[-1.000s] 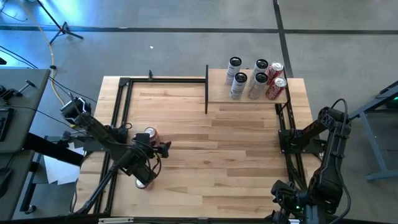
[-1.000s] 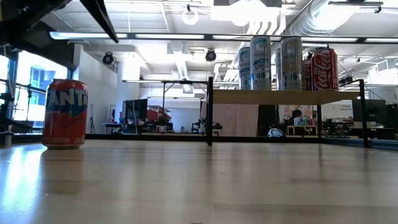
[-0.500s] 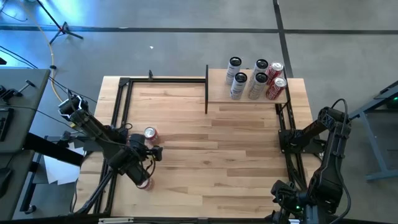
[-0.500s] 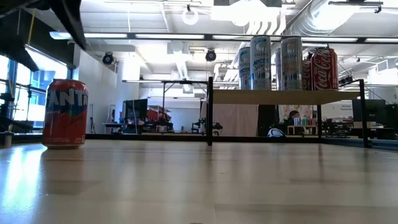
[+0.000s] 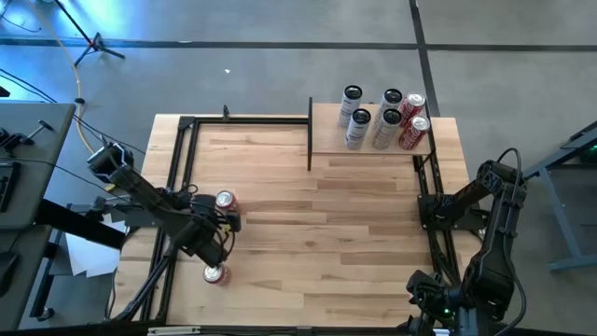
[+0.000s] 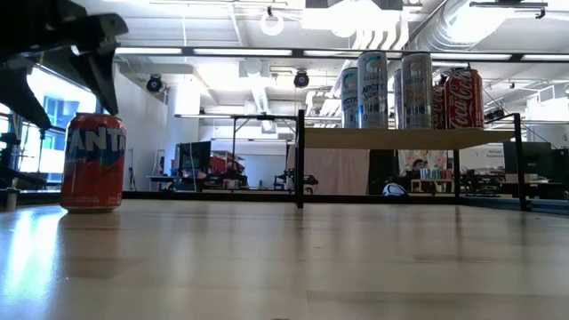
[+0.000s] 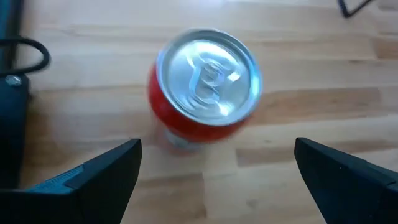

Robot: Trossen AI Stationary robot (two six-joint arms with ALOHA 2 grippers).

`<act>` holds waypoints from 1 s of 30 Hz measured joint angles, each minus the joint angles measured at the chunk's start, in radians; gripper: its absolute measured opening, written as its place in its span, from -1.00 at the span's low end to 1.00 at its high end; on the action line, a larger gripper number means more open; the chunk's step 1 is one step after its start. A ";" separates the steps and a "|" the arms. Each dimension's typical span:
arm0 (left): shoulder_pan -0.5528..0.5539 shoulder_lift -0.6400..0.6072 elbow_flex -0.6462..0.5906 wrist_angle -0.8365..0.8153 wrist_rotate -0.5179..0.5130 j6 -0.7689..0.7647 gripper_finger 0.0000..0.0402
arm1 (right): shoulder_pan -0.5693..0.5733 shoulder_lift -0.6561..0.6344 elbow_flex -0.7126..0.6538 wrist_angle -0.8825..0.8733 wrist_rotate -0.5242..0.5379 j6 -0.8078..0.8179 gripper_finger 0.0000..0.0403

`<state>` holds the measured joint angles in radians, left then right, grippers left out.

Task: Place canned beverage on shelf
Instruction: Put the orange soda can on the shelf

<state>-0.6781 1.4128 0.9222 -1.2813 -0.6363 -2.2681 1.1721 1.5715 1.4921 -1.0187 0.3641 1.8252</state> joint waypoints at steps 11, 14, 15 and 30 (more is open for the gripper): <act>0.052 0.000 -0.090 0.013 -0.116 0.009 0.99 | 0.000 0.000 0.000 0.000 0.000 0.000 0.98; 0.065 0.000 -0.107 0.033 -0.142 0.010 0.99 | 0.000 0.000 0.000 0.000 0.000 0.000 0.98; 0.069 0.000 -0.116 0.046 -0.145 0.011 0.99 | 0.000 0.000 0.000 0.000 0.000 0.000 0.98; 0.077 0.000 -0.268 0.260 -0.231 0.021 0.98 | 0.000 0.000 0.000 0.000 0.000 0.000 0.98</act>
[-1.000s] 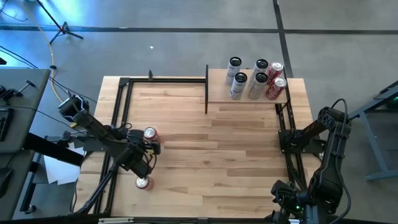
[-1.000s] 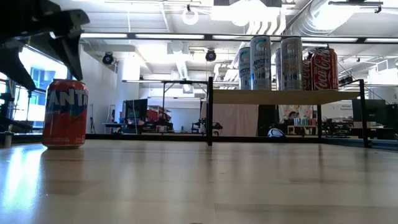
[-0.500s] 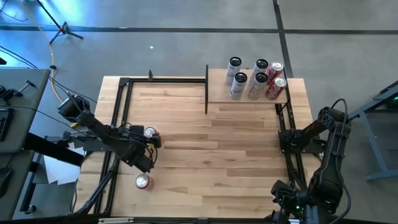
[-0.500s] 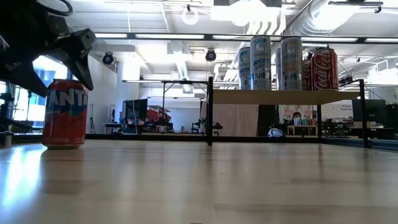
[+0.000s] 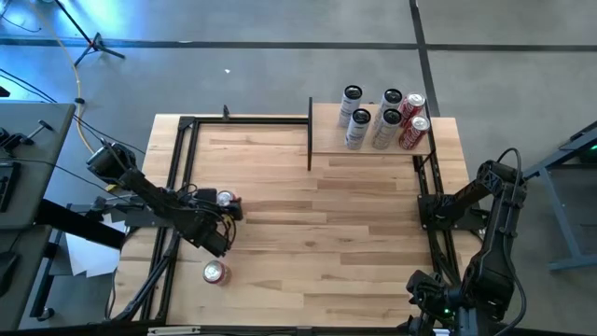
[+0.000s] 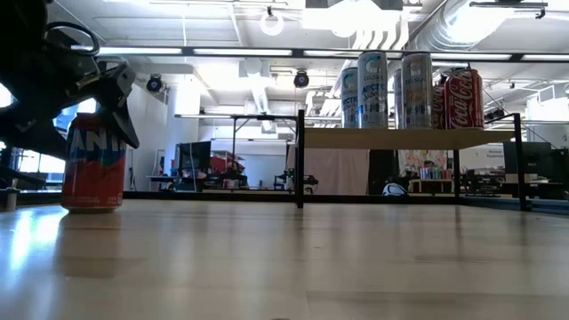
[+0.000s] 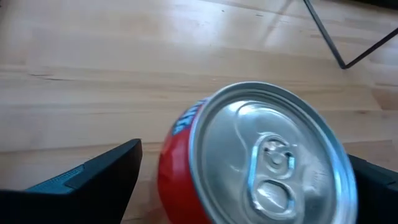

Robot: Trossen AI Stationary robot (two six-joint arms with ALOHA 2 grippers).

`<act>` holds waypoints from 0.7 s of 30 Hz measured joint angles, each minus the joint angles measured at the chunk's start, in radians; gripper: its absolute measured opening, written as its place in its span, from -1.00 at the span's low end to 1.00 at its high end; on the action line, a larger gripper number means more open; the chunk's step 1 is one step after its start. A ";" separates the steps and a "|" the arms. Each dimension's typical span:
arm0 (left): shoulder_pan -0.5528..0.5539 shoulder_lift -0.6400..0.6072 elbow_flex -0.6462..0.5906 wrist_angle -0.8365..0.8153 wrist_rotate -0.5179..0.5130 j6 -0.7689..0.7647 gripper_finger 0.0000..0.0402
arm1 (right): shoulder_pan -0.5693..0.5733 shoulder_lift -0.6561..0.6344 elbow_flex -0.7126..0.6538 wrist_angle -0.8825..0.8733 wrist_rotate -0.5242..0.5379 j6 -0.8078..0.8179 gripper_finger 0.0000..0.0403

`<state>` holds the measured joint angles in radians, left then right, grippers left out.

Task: Place canned beverage on shelf
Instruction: Put the orange soda can on the shelf

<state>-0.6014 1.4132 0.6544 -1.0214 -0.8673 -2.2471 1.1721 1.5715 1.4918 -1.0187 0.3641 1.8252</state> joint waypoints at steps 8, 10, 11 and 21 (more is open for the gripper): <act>-0.001 0.000 -0.012 -0.002 -0.003 0.000 0.60 | 0.000 0.000 0.000 0.000 0.000 0.000 0.98; -0.001 0.000 -0.012 -0.003 -0.011 0.000 0.45 | 0.000 0.000 0.000 0.000 0.000 0.000 0.98; -0.001 0.000 -0.012 0.001 -0.014 0.000 0.39 | 0.000 0.000 0.000 0.000 0.000 0.000 0.98; -0.010 -0.023 0.003 0.031 0.009 0.003 0.36 | 0.000 0.000 0.000 0.000 0.000 0.000 0.98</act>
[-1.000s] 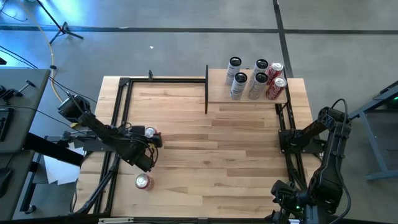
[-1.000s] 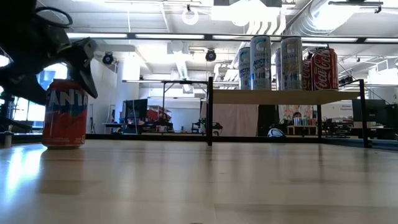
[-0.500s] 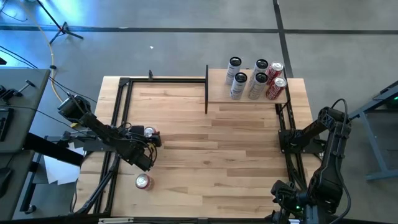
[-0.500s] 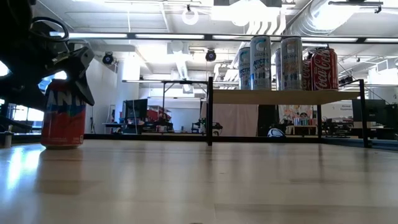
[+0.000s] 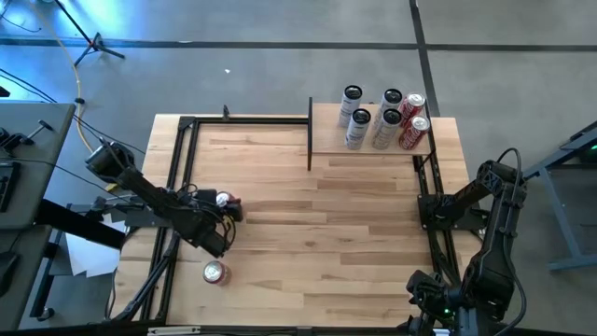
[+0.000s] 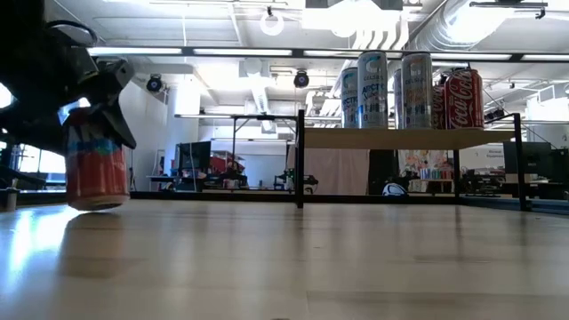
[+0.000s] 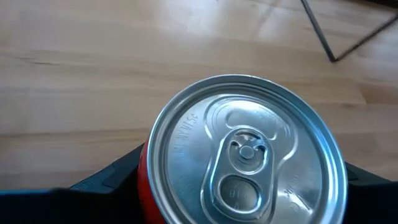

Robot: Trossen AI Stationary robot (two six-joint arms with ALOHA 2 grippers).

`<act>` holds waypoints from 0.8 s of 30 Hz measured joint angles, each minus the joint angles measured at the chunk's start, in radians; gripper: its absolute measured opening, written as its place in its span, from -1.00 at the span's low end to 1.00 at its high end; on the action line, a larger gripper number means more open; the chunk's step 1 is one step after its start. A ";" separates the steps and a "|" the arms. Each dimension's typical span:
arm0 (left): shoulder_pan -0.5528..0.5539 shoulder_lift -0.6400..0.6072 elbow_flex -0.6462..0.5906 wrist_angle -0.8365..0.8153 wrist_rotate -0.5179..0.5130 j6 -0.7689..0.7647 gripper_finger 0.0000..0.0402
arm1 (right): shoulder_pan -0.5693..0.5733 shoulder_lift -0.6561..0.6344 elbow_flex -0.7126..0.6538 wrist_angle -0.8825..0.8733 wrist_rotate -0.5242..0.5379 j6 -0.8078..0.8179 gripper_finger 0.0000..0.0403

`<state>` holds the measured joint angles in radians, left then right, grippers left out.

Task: Place canned beverage on shelf
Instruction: Put the orange soda can on the shelf

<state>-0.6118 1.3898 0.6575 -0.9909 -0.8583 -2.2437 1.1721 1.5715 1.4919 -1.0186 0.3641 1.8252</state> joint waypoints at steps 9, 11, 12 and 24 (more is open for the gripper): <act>0.040 -0.098 0.160 -0.151 0.094 0.220 0.36 | 0.000 0.000 0.000 0.000 0.000 0.000 0.98; 0.063 -0.104 0.214 -0.193 0.104 0.298 0.36 | 0.000 0.000 0.000 0.000 0.000 0.000 0.98; 0.076 -0.105 0.243 -0.214 0.109 0.337 0.36 | 0.000 0.000 0.000 0.000 0.000 0.000 0.98; 0.262 -0.106 0.470 -0.160 -0.019 0.937 0.36 | 0.000 0.000 0.000 0.000 0.000 0.000 0.98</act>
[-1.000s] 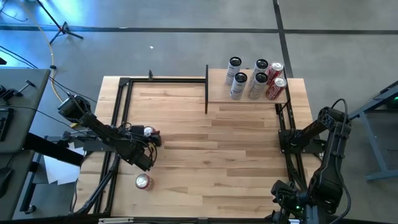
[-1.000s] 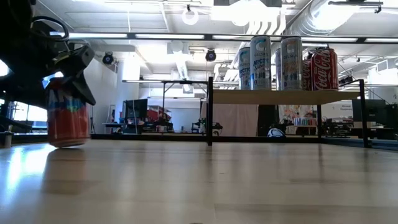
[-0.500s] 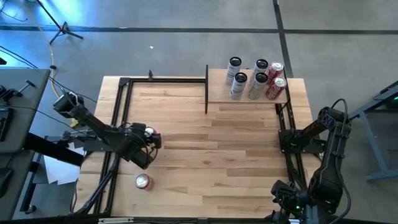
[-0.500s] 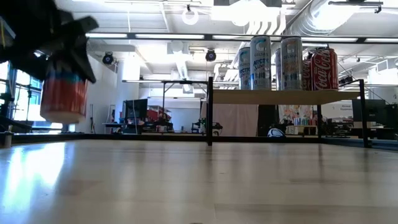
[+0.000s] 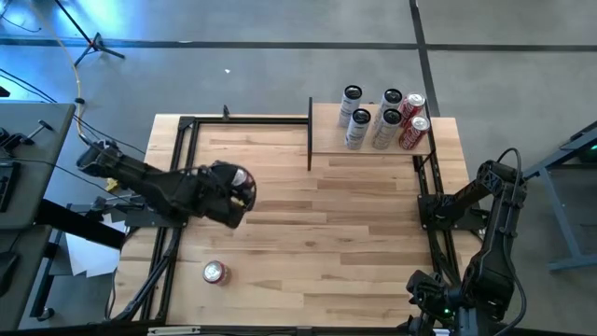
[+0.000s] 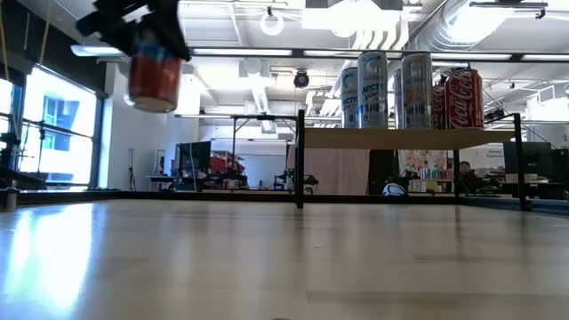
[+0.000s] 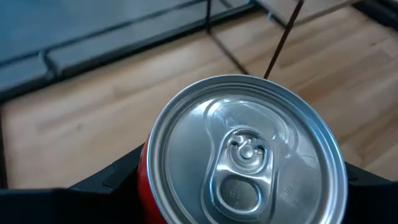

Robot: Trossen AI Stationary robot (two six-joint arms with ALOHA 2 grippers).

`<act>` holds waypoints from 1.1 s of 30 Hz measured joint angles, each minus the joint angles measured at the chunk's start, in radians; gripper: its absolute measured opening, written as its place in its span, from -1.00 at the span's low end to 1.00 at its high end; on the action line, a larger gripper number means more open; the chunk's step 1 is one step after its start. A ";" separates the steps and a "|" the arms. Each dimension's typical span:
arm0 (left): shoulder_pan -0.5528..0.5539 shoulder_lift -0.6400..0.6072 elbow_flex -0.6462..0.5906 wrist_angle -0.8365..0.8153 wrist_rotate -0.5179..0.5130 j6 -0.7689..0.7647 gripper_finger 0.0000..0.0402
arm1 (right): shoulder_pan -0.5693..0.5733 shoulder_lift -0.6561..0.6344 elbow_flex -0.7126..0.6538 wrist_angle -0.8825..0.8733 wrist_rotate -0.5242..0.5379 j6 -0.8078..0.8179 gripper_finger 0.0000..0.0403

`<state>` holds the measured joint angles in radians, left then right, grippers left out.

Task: Place canned beverage on shelf
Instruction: Put the orange soda can on the shelf

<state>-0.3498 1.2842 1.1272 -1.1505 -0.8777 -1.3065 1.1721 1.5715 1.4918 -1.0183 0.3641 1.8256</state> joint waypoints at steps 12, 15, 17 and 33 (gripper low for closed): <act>0.234 0.001 0.066 0.312 0.047 0.509 0.36 | 0.000 0.000 0.000 0.000 0.000 0.000 0.98; 0.299 0.002 0.066 0.388 0.097 0.593 0.36 | 0.000 0.000 0.000 0.000 0.000 0.000 0.98; 0.336 0.007 0.066 0.442 0.124 0.649 0.36 | 0.000 0.000 0.000 0.000 0.000 0.000 0.98; 0.591 0.211 0.237 0.678 0.365 0.999 0.36 | 0.000 0.000 0.000 0.000 0.000 0.000 0.98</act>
<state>0.2409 1.4948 1.3639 -0.4724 -0.5123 -0.3070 1.1721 1.5715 1.4920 -1.0187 0.3638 1.8252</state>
